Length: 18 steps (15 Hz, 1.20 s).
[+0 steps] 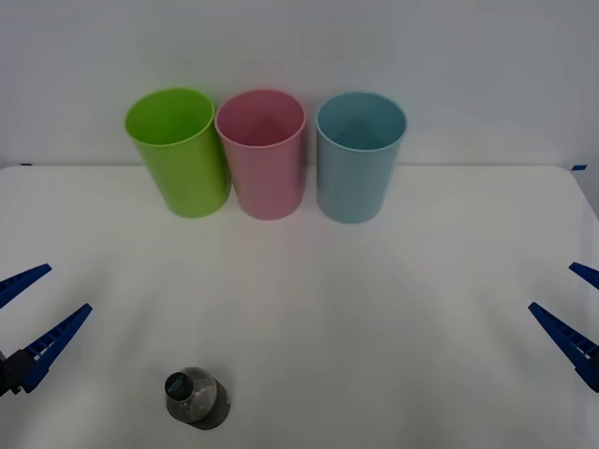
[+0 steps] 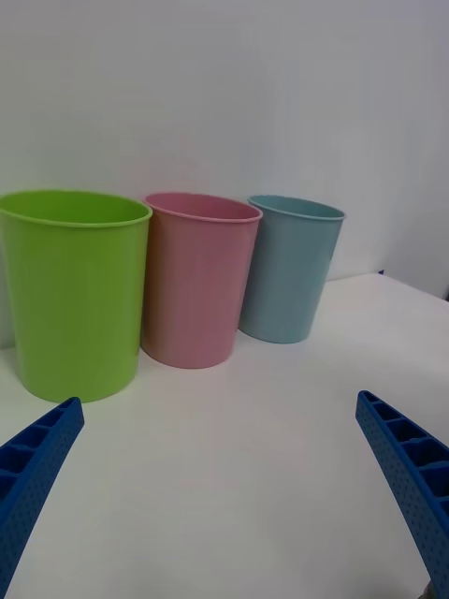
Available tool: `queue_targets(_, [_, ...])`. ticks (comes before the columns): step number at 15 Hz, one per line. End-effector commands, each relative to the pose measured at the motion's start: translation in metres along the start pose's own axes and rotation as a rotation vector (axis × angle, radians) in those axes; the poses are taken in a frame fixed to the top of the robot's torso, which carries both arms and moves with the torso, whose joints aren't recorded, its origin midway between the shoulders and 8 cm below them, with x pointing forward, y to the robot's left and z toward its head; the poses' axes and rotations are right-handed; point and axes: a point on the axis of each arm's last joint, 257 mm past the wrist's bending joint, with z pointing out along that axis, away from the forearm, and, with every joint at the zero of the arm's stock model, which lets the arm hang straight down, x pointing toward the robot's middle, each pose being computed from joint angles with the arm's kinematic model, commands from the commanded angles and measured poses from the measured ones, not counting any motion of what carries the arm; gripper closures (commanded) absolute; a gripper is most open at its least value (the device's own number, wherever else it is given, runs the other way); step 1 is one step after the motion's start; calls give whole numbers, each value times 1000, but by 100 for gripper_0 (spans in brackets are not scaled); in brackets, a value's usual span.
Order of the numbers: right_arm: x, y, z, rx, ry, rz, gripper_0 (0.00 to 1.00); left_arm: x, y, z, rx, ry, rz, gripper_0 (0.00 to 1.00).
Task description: Grasp the object on the table and drop it into the matching bin: aluminum can to the light blue bin, PET bottle to the pink bin.
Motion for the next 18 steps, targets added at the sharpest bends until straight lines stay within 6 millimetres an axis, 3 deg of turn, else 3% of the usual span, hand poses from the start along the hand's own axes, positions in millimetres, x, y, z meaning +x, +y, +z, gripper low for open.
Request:
queue_targets(1, [0, 0, 0, 0, 0, 0, 0, 0, 0, 0, 0, 0, 0, 0])
queue_targets(2, [0, 0, 0, 0, 0, 0, 0, 17, -1, -1, -19, 10, -39, 0])
queue_targets(7, [0, 0, 0, 0, 0, 0, 0, 20, -1, -5, -14, 19, -36, 0])
queue_targets(12, [0, 0, 0, 0, 0, 0, 0, 24, -4, -42, 19, 113, -10, 0])
queue_targets(18, [0, 0, 0, 0, 0, 0, 0, 61, -3, -83, 107, 229, 52, 0])
